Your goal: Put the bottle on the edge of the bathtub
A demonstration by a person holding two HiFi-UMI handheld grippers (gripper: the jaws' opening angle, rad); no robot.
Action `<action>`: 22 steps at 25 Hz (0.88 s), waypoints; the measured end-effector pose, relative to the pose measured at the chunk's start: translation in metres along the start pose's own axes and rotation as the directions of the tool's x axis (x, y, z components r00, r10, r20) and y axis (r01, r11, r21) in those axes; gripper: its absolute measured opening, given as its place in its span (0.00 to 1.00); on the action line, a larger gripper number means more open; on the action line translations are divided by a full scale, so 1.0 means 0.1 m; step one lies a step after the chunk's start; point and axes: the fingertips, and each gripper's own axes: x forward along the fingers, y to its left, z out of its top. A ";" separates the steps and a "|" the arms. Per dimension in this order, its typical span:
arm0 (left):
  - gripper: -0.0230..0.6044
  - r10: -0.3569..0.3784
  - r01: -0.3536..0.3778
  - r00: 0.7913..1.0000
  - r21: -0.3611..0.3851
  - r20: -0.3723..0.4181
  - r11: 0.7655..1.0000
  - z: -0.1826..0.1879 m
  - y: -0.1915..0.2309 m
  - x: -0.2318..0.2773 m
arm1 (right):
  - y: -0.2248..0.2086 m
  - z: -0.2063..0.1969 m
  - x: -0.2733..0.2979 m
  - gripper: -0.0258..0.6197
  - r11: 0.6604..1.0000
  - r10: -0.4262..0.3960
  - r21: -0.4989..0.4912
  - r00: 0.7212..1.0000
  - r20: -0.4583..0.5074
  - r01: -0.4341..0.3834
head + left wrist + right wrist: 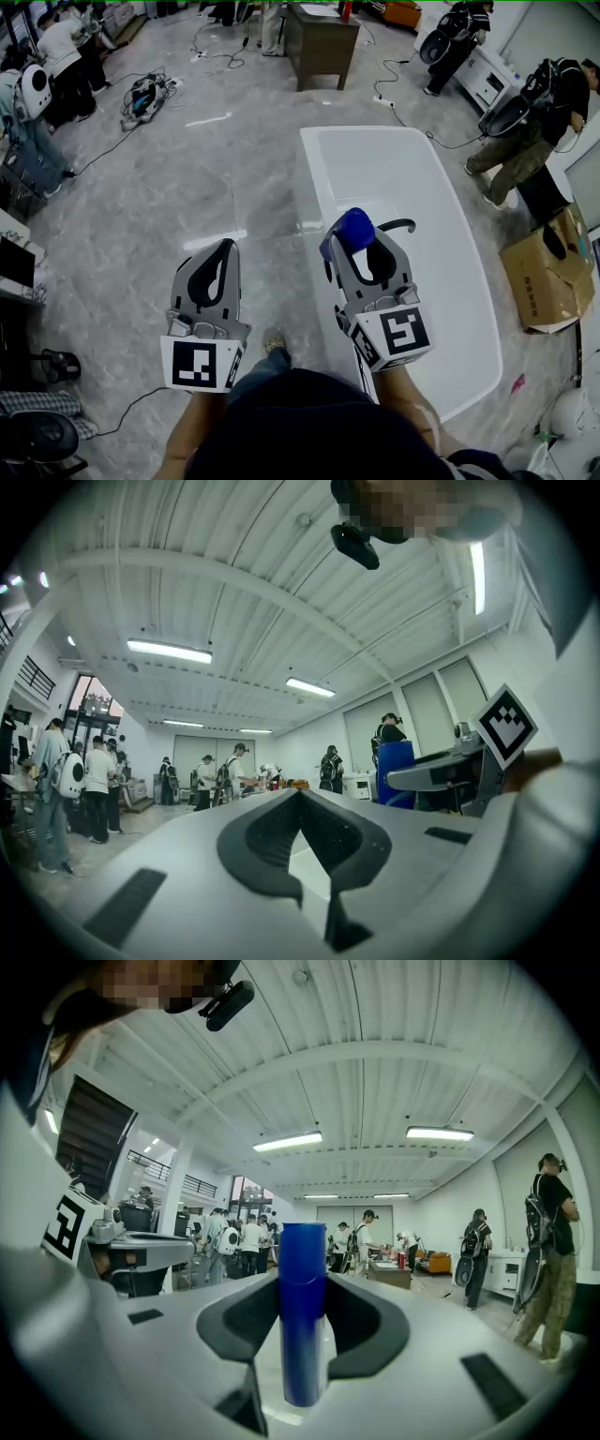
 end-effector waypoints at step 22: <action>0.07 -0.032 0.028 0.998 -0.066 -0.051 0.997 -0.56 0.95 1.31 | -0.36 -0.17 1.63 0.29 1.000 0.000 0.022 0.999 -0.048 0.002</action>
